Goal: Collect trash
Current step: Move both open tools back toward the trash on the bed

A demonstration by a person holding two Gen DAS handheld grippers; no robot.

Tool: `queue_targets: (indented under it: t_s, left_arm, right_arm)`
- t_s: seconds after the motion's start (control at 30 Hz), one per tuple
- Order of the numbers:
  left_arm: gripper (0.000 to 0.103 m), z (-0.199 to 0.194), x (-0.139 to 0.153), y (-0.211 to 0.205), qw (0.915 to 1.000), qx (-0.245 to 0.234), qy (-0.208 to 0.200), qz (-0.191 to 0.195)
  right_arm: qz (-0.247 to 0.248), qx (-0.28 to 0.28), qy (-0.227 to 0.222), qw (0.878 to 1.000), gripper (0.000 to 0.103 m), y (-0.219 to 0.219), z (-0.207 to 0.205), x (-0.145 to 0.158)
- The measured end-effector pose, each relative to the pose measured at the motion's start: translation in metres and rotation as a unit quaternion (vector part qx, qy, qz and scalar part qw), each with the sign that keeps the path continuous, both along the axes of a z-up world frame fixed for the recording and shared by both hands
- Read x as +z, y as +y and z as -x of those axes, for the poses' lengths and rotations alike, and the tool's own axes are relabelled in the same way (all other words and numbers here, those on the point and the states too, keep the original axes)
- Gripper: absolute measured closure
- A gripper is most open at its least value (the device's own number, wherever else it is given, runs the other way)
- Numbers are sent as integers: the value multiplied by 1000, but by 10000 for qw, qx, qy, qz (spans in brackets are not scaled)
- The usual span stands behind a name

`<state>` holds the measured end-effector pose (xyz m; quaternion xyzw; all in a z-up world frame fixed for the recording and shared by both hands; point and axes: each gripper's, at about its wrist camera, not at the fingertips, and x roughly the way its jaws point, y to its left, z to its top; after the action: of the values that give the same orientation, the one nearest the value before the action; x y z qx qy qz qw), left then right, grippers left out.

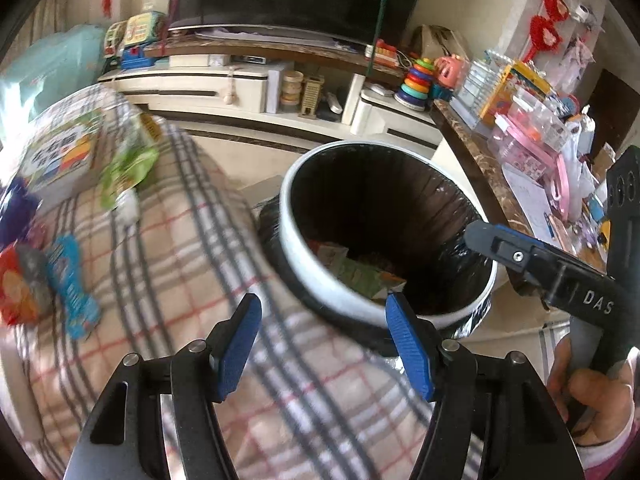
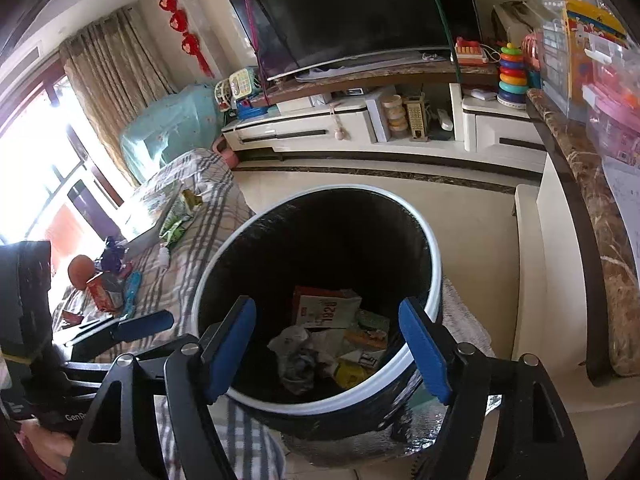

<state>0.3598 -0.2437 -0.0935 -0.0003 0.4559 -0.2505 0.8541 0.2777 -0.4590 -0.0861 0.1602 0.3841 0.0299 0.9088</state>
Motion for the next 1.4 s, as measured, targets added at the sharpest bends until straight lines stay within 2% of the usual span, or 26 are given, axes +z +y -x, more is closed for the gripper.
queue_targets:
  t_s: [0.37,0.6,0.73,1.0,1.4]
  left_arm:
    - [39,45,4,75,9982,549,62,228]
    - [39,75,9,124,9948,953,72,361]
    - [39,88,9,151,9922,1211,92,293]
    - [39,117,11,210,9829,1804,177,327]
    - [39,140,17,281,9660,2550,178,389]
  right_arm:
    - [-286,289,-193,9990,13,41,18,6]
    - [-531,586,-101,9968,12,79,24,-3]
    - [-708,761,-32,9946,12,100,26,-10]
    - [-829,1047,-26,9910,10,139,32,-13]
    - [-653,1702,69,9832,9,212,35,-18]
